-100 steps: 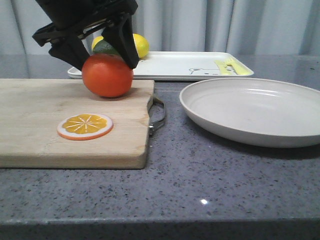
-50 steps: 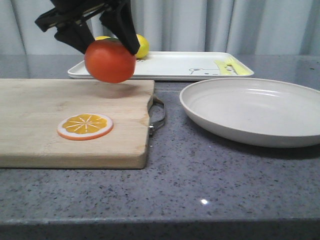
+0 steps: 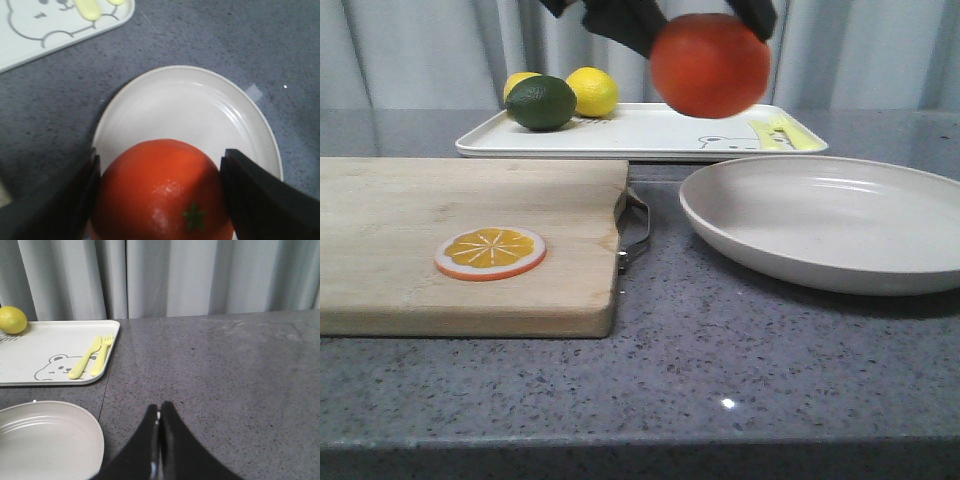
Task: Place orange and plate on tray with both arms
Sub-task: 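Lift the orange with the left gripper and carry it over the plate, then lower the orange onto the plate and open the left gripper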
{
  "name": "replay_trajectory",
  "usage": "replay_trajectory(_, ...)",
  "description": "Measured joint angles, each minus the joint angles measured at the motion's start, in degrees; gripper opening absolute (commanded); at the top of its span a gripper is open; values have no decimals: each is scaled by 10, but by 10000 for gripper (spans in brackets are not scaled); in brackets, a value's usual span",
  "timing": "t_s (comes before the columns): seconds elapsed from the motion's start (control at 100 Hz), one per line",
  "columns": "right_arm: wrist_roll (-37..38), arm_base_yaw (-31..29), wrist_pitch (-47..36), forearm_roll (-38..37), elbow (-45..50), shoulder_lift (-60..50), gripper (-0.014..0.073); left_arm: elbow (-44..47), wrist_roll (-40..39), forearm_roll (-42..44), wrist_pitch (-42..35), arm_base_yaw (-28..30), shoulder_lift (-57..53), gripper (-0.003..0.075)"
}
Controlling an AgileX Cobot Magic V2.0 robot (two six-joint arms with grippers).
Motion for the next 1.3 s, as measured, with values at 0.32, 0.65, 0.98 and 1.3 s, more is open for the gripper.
replay_trajectory(0.32,0,0,0,0,0,0,-64,-94,0,-18,5,-53,118,274)
replay_trajectory(0.65,0,0,0,0,0,0,-64,-133,0,-24,6,-68,164,274)
replay_trajectory(0.98,0,0,0,0,0,0,-64,-133,0,-20,26,-60,165,316)
replay_trajectory(1.3,0,0,0,0,0,0,-64,-133,0,-19,33,-59,165,577)
